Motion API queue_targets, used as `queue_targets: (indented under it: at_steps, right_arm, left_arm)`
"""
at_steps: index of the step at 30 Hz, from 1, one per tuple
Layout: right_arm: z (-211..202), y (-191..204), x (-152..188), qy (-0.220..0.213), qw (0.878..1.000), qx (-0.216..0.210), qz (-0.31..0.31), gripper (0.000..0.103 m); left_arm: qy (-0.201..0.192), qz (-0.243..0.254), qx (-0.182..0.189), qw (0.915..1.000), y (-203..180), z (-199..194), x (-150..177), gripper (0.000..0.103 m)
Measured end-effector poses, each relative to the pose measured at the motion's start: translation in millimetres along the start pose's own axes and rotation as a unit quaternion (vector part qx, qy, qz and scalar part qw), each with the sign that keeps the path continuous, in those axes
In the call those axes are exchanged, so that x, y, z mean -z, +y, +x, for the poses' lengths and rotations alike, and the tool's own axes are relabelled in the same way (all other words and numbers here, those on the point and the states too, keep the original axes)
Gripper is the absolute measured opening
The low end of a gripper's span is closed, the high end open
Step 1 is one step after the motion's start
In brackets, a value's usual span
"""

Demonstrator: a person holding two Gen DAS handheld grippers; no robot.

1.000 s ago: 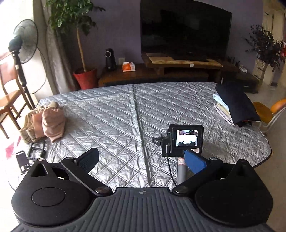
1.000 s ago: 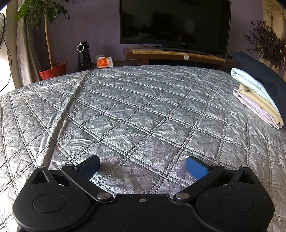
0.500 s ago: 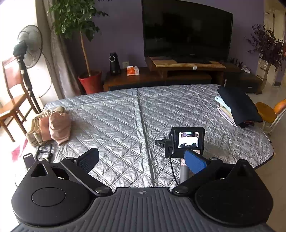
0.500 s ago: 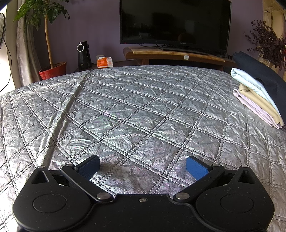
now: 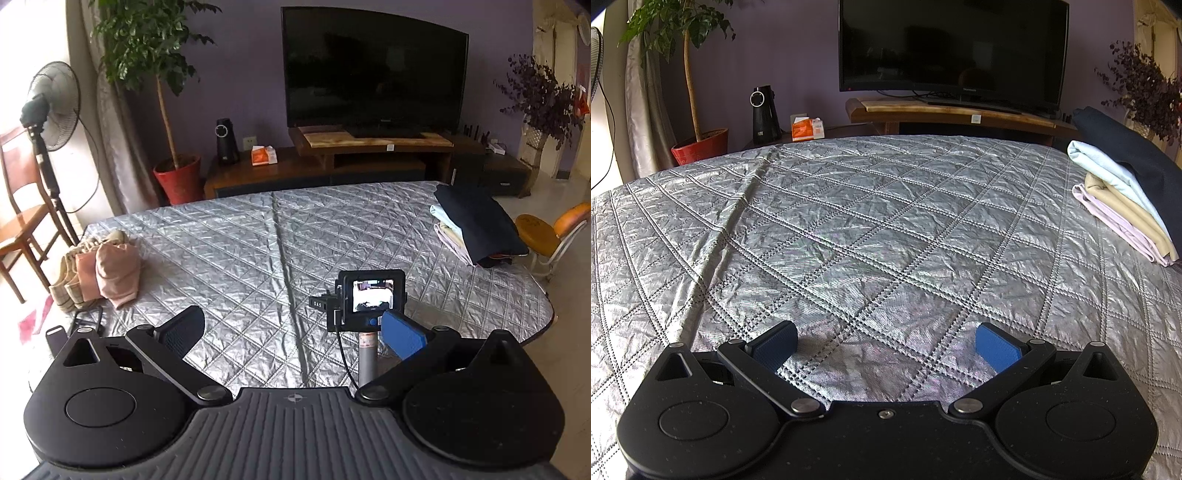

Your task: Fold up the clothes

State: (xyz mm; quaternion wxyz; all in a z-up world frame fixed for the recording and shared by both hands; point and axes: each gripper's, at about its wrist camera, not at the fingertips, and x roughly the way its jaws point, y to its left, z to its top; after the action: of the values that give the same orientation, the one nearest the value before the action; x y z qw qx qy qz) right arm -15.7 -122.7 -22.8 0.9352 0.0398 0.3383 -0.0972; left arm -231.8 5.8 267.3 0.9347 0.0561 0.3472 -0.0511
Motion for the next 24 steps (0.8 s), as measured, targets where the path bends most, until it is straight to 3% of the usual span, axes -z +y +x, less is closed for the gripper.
queue_targets:
  at_steps: [24]
  right_arm:
    - [-0.2,-0.1,-0.5,0.0,1.0,0.0,0.0,0.102]
  left_arm:
    - [-0.001,0.004,-0.01,0.9999,0.5,-7.0,-1.9,0.103]
